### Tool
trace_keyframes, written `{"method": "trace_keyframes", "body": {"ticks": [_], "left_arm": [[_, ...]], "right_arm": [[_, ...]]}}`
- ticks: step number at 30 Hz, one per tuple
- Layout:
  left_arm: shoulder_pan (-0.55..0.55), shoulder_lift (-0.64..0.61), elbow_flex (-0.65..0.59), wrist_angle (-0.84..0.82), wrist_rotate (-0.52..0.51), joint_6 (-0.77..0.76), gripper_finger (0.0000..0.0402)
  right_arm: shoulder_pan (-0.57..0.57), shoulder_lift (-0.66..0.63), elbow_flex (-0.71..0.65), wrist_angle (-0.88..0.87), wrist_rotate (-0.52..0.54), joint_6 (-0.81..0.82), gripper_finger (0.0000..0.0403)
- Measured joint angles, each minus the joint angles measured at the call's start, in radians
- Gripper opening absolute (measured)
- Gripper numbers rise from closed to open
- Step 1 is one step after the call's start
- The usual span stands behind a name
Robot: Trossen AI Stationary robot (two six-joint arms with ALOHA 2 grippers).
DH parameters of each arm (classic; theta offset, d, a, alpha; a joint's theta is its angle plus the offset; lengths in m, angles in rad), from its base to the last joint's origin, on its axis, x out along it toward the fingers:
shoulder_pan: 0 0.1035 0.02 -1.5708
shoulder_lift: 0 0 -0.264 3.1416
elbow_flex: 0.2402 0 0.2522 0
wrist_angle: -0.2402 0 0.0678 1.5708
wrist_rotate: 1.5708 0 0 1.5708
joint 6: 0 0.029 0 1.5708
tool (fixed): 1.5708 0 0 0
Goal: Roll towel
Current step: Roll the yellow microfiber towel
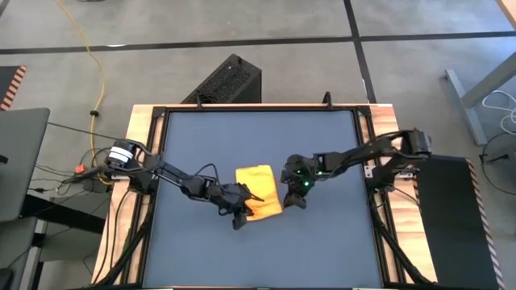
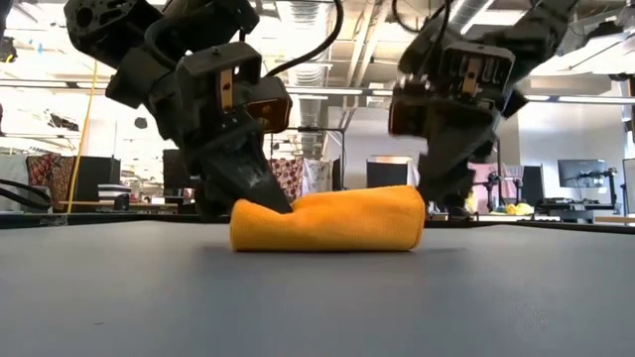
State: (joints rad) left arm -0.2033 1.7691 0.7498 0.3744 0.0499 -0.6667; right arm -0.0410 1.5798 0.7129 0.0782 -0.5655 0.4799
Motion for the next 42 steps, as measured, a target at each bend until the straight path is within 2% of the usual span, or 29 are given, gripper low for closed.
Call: {"method": "trace_keyframes", "body": {"ticks": [3, 6, 9, 12, 16, 21, 31, 38, 42], "left_arm": [[0.011, -0.013, 0.000, -0.022, 0.020, 0.004, 0.0000], [0.031, -0.016, 0.000, -0.026, 0.057, 0.003, 0.0000], [0.050, -0.016, 0.000, -0.031, 0.085, -0.006, 0.0000], [0.069, -0.017, 0.000, -0.042, 0.094, -0.010, 0.0000], [0.096, -0.017, 0.000, -0.050, 0.130, -0.024, 0.0000], [0.118, -0.017, 0.000, -0.061, 0.169, -0.026, 0.0000], [0.142, -0.017, 0.000, -0.103, 0.182, -0.034, 0.0000], [0.142, -0.017, 0.000, -0.106, 0.182, -0.034, 0.0000], [0.142, -0.017, 0.000, -0.107, 0.165, -0.034, 0.0000]], "right_arm": [[0.023, -0.084, -0.001, -0.002, 0.112, -0.113, 0.0145], [0.104, -0.142, 0.000, 0.047, 0.202, -0.260, 0.0141], [0.207, -0.146, 0.000, 0.049, 0.320, -0.451, 0.0141], [0.296, -0.102, 0.000, 0.077, 0.451, -0.570, 0.0142], [0.363, -0.025, 0.000, 0.083, 0.607, -0.588, 0.0142], [0.373, 0.009, 0.000, 0.110, 0.732, -0.571, 0.0137], [0.327, 0.012, 0.000, 0.163, 0.751, -0.653, 0.0124], [0.274, 0.012, 0.000, 0.232, 0.729, -0.619, 0.0123], [0.268, 0.060, 0.000, 0.248, 0.719, -0.579, 0.0123]]}}
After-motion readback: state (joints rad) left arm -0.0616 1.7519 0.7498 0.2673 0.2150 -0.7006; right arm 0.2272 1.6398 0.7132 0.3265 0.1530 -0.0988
